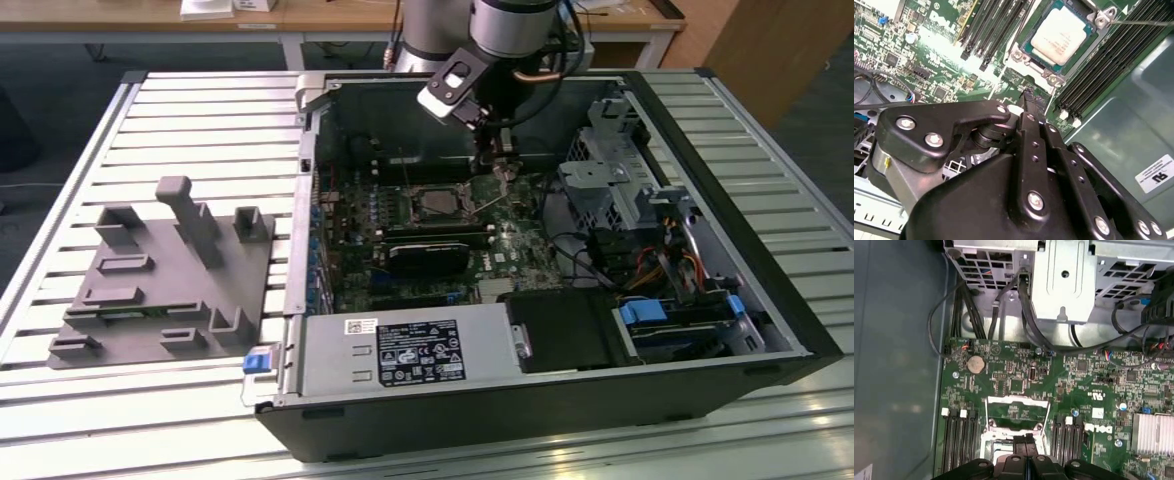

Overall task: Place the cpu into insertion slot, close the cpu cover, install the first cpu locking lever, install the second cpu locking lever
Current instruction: 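Close the cpu cover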

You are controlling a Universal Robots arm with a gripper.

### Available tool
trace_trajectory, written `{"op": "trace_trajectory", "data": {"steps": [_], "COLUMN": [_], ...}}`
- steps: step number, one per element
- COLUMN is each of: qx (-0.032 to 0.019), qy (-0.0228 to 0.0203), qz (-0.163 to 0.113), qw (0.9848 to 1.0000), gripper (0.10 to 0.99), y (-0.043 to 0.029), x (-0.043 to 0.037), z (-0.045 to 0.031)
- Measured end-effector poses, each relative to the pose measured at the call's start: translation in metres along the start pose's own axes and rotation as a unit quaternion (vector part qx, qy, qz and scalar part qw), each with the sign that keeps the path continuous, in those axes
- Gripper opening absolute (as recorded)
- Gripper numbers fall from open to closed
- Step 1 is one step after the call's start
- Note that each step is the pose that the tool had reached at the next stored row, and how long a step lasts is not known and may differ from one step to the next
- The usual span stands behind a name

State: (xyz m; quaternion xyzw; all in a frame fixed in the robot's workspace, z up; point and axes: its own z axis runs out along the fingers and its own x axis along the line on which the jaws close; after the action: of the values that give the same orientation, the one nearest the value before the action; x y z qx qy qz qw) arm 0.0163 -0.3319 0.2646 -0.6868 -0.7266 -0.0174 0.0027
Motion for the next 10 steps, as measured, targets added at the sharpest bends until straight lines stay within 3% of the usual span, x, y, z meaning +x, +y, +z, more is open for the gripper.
{"op": "trace_trajectory", "data": {"steps": [10], "qx": [0.0001], "qy": [-0.0012], "qz": [0.0], "qw": [1.0], "gripper": [0.114], "y": [0.0181], "x": [0.0043], "z": [0.0033]}}
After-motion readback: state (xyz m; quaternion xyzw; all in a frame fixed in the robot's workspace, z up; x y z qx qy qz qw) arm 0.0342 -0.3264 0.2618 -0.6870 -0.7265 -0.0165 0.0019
